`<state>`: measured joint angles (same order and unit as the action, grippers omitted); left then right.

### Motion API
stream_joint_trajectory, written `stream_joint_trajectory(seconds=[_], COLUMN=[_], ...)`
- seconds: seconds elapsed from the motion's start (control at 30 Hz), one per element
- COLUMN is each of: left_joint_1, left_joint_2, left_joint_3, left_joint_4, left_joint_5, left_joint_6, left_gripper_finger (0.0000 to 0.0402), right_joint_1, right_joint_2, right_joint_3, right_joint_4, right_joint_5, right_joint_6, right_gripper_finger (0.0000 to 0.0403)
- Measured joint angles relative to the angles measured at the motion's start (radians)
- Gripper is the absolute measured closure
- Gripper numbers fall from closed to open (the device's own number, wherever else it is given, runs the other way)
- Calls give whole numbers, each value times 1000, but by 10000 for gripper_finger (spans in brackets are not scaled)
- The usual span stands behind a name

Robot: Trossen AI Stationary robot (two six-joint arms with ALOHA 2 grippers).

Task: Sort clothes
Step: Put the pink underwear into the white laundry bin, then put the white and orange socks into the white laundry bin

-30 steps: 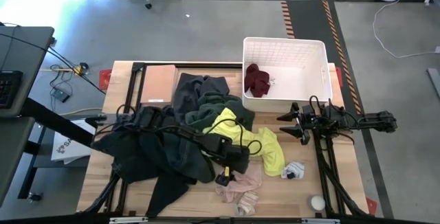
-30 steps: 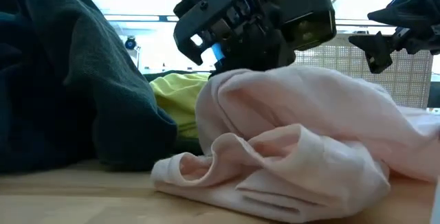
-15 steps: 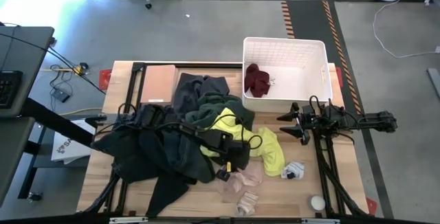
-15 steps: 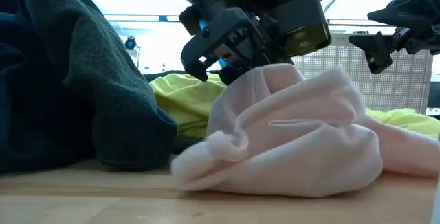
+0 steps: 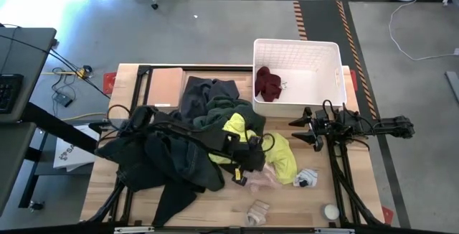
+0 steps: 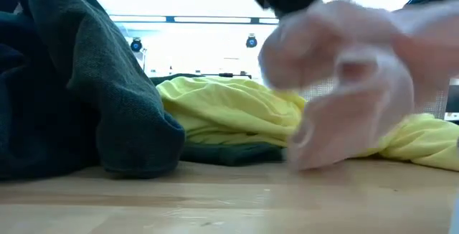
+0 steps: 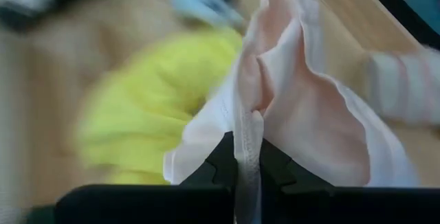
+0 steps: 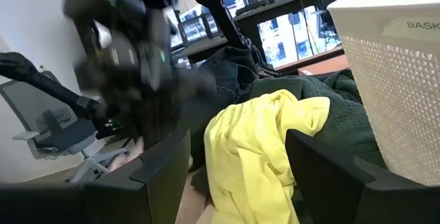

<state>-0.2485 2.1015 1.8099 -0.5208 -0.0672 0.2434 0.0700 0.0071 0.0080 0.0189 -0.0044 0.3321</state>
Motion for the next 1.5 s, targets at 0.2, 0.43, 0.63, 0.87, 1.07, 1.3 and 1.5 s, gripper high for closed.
stream_joint_trajectory(seconds=[0.2, 0.43, 0.63, 0.87, 1.07, 1.3, 1.5], left_joint_1=[11, 146, 336, 545, 584, 574, 568], left_joint_2=[-101, -111, -104, -56, 57, 134, 125], left_joint_3=[131, 302, 306, 301, 297, 298, 299], left_joint_4=[4, 118, 366, 375, 302, 244, 257], left_joint_5=[-250, -361, -343, -103, -89, -94, -13], left_joint_6=[132, 399, 514, 247, 83, 77, 44], left_gripper_finger=[391, 390, 390, 390, 376, 323, 269], right_joint_1=[0, 0, 0, 0, 0, 0, 0], right_joint_2=[0, 0, 0, 0, 0, 0, 0], right_joint_3=[0, 0, 0, 0, 0, 0, 0], right_joint_4=[0, 0, 0, 0, 0, 0, 0], right_joint_5=[0, 0, 0, 0, 0, 0, 0], right_joint_6=[0, 0, 0, 0, 0, 0, 0], right_gripper_finger=[165, 165, 165, 165, 165, 165, 165])
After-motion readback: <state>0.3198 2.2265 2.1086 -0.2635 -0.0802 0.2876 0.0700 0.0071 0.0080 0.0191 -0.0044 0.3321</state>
